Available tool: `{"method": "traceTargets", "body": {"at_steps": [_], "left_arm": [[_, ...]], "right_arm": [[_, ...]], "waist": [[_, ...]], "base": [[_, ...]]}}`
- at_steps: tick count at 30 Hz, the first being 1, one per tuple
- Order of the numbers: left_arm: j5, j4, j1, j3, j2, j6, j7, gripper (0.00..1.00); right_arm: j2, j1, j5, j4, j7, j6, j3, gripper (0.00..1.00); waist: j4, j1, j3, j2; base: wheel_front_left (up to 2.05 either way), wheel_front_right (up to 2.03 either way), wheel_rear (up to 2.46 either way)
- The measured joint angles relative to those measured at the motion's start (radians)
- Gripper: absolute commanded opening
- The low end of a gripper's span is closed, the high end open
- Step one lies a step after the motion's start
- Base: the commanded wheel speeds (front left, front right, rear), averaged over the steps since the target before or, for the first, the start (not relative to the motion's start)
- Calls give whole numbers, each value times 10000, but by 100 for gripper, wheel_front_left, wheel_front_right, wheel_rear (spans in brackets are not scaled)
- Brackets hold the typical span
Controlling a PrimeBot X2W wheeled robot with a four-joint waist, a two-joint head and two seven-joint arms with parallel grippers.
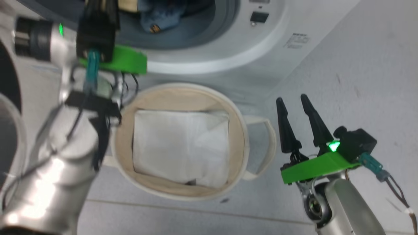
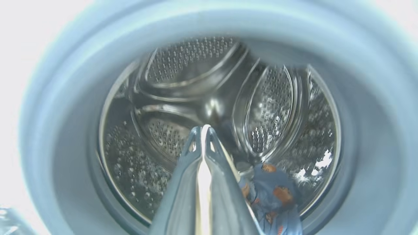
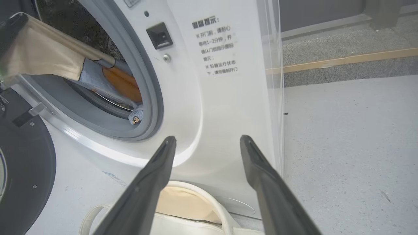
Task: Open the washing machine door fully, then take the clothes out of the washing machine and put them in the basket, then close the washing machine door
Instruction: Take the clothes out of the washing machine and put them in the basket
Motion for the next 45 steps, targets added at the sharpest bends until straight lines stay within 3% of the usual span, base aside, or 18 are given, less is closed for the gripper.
{"method": "traceTargets", "body": {"at_steps": [11, 19, 31, 45], "left_arm": [[-261, -4972, 2843, 73, 71, 382, -4, 0], [-142, -7235, 3911, 15, 65, 476, -8, 0], [123, -8654, 3921, -232, 79, 477, -15, 0], [-42, -7637, 4056, -412, 67, 362, -15, 0]], "right_arm": [[2, 1120, -82, 424, 0, 0, -159, 100], [2, 1567, 17, 462, 0, 0, -144, 100], [4, 1662, 21, 527, 0, 0, -84, 100], [4, 1795, 107, 523, 0, 0, -27, 100]], "waist": [[331, -1, -2162, 0], [420, -1, -3178, 1], [429, -1, -3385, 0], [302, -1, -3010, 0]], "base": [[0, 0, 0], [0, 0, 0], [0, 0, 0], [0, 0, 0]]}}
